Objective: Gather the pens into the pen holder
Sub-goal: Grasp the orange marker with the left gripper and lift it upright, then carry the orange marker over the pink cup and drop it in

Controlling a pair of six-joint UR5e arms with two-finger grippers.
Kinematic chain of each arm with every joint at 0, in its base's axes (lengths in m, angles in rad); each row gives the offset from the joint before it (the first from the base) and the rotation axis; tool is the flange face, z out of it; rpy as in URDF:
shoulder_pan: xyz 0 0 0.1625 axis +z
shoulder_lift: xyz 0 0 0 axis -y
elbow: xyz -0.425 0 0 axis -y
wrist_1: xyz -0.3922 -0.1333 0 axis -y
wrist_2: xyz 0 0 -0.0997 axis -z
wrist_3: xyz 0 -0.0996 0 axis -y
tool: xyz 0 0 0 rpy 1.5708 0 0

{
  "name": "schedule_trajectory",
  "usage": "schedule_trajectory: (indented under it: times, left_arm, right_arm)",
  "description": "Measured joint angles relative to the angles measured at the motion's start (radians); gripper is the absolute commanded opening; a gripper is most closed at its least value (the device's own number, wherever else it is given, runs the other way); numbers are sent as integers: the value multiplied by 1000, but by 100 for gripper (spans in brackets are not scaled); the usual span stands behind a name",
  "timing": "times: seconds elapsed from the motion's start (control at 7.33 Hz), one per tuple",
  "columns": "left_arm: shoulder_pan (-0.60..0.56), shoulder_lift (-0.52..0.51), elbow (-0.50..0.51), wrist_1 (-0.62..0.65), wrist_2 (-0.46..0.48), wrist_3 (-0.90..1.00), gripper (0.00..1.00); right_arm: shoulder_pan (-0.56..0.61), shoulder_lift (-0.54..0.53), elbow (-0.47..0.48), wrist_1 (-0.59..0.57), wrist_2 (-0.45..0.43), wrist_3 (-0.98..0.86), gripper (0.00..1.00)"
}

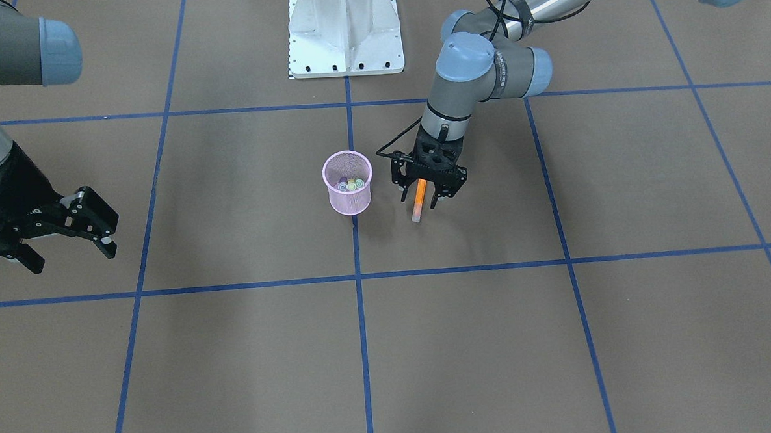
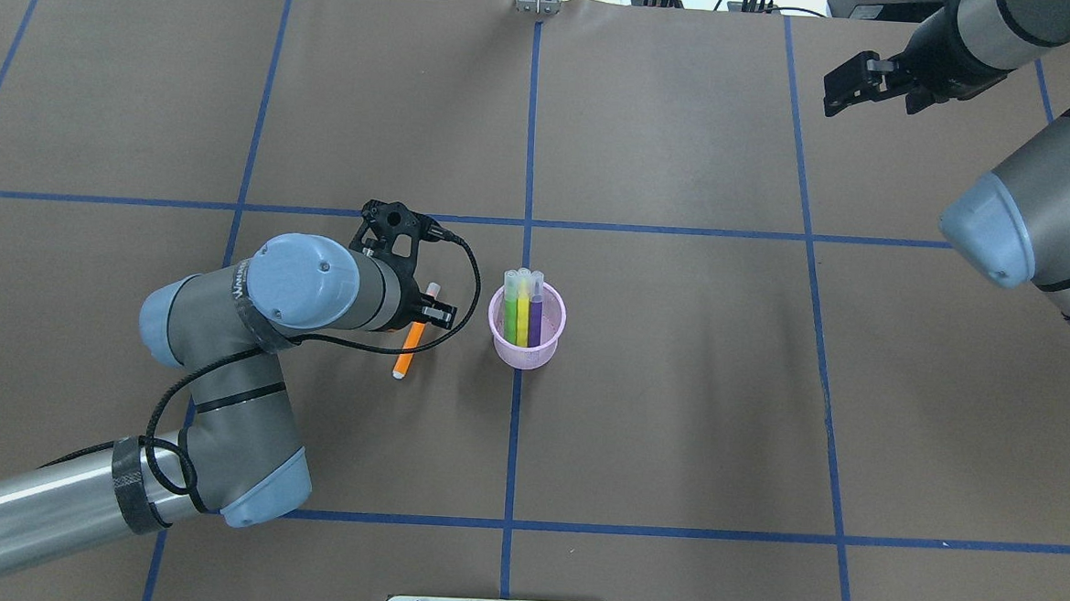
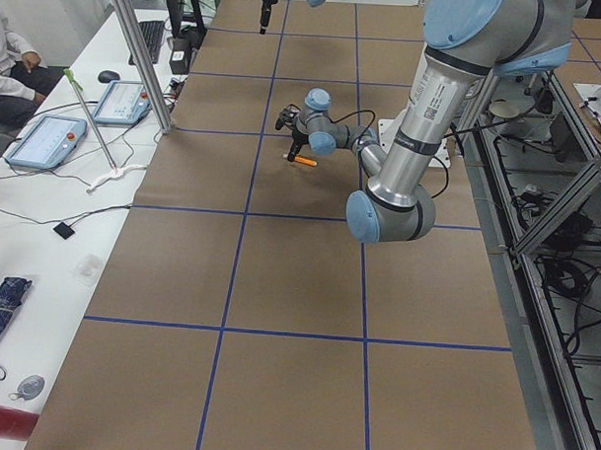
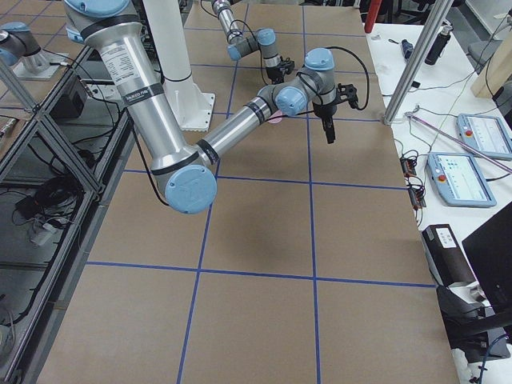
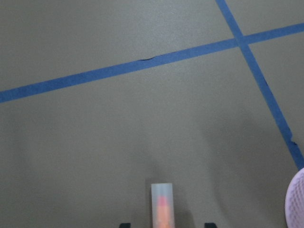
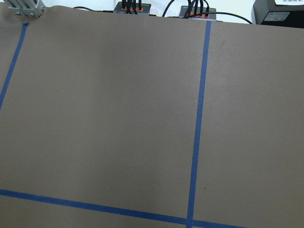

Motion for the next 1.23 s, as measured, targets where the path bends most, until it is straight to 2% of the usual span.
schedule_trajectory:
  times: [0.14,0.68,1.09,1.23]
  left_arm:
    - [0,0,1,0,1,0,0]
    - [-3,0,-10,0,3,2,0]
    - [-38,2,-142,-14,7,5,0]
    - [-42,5,-178,-72,14,6,0]
  right_arm:
    - [0,0,-1,0,-1,0,100]
    - [0,-1,-2,0,-2,0,100]
    - [3,-3,-3,1,-1,0,100]
    - [4,-3,-3,1,-1,0,100]
